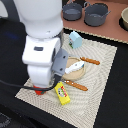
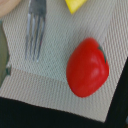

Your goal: Interact with the objects in diverse but meaningful ways.

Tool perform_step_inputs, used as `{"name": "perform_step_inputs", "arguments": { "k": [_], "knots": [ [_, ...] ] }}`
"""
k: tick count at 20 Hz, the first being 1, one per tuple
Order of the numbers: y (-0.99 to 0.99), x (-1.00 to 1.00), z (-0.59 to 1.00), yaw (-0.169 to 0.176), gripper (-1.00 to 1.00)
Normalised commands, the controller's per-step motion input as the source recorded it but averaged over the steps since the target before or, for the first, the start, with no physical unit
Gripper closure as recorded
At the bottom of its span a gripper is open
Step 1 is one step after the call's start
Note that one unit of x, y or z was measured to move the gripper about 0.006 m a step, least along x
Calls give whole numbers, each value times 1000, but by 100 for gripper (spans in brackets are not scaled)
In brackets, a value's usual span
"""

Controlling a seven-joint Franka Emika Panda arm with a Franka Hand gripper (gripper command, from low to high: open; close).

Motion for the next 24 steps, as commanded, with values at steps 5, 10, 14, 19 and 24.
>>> {"name": "perform_step_inputs", "arguments": {
  "k": [5, 10, 14, 19, 24],
  "knots": [
    [-233, -73, -70, -109, -100],
    [-26, 0, -218, -13, -100],
    [-12, 0, -254, -1, -100],
    [-192, -97, -172, -32, -100],
    [-337, -214, -104, -104, -100]
  ]
}}
